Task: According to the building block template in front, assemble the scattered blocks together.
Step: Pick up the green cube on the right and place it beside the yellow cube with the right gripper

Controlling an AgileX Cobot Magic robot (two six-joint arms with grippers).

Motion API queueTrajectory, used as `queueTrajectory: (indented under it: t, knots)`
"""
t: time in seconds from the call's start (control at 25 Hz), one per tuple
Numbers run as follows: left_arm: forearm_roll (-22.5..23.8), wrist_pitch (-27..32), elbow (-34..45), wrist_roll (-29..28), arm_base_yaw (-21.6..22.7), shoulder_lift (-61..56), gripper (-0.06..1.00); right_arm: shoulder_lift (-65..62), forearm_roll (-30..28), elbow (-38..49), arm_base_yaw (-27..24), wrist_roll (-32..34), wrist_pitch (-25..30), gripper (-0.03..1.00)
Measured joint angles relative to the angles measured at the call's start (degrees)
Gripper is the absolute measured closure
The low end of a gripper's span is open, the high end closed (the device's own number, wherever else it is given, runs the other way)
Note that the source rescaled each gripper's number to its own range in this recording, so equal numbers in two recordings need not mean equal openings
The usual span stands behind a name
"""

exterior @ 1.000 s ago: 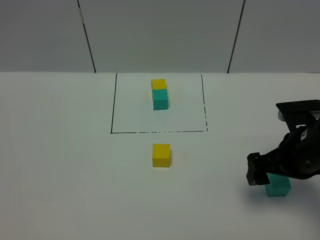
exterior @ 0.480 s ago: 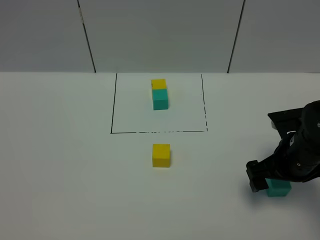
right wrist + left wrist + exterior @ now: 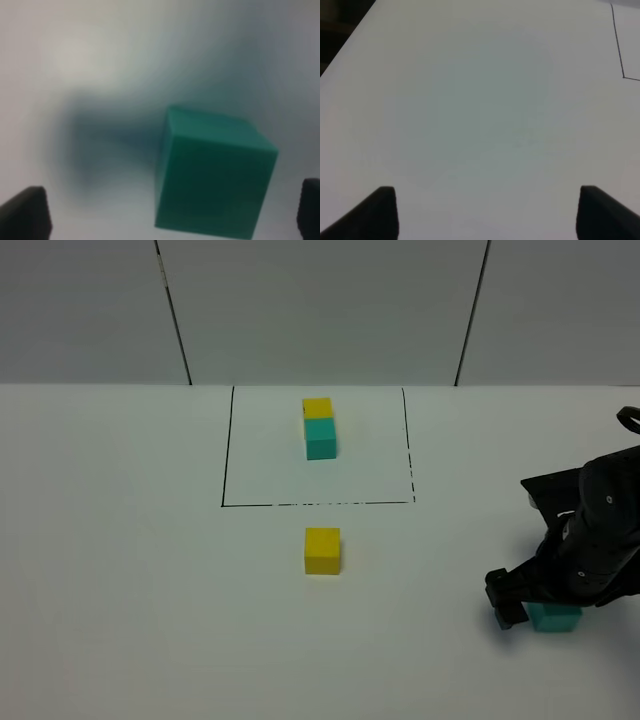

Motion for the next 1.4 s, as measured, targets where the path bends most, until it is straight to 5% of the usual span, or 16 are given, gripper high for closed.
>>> queueTrajectory:
  t: [0.36,1.4]
  knots:
    - [0.0,0.0,0.0,0.0,0.0,0.0,0.33,1.8,0.6,-0.2,-4.5,0.4,-1.2,-0.03]
    - [0.0,0.0,0.0,0.0,0.0,0.0,0.34,7.3,4.1,-0.5,-4.7,-1.4,-4.1,-0.02]
